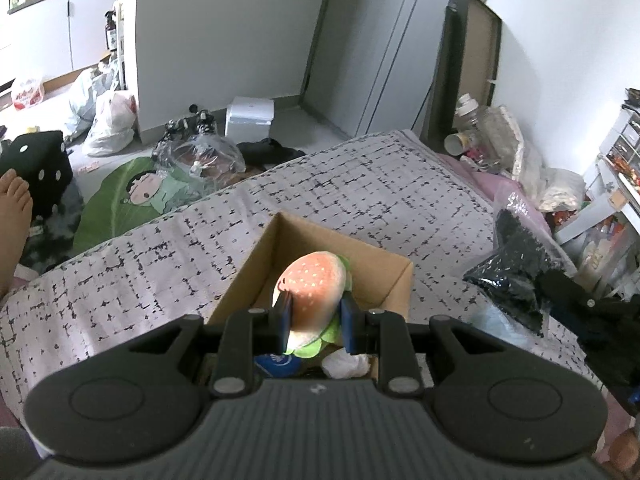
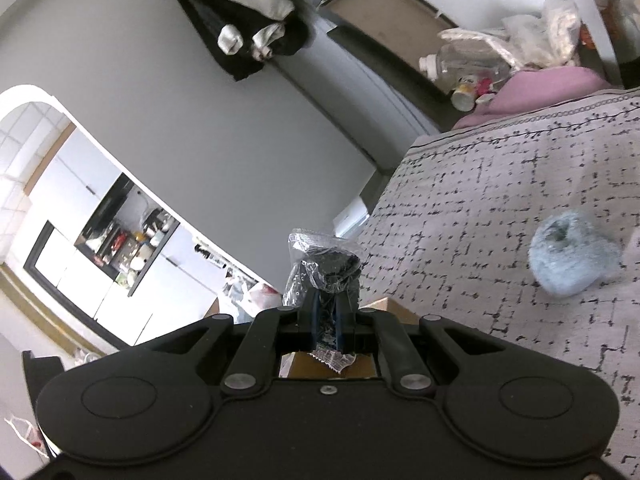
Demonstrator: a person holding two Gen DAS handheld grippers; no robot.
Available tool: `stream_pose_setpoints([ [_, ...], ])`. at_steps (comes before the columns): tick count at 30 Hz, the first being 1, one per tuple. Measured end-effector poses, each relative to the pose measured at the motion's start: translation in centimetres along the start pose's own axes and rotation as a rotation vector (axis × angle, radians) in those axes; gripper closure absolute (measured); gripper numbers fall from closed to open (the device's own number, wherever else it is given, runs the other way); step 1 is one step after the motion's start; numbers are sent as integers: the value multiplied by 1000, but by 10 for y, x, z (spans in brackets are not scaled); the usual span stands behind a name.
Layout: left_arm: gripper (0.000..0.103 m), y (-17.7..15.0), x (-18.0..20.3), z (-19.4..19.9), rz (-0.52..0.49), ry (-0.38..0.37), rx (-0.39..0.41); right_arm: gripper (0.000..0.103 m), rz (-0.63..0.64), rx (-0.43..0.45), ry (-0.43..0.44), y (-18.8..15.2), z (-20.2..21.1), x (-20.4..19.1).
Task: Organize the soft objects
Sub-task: 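Lift the burger with the left gripper while the right gripper carries the bag over the box, then open both grippers over the box to drop the burger and black bag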
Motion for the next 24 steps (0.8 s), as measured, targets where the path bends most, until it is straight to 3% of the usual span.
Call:
stream_pose_setpoints([
  [15,79,-10,-32,-48,40,22,-87,95,51,-86,-42,-27,-38,-13],
  [24,69,-11,-40,-68,26,33,-141,95,51,-134,-77,-38,-61,-10],
])
Point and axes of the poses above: each gripper's, at about its wrist camera, not at the fingertips, and z roughly against the way its jaws point, x to its right, y to its top, the point moved 8 cm from there along -z, roughly the way its jaws point
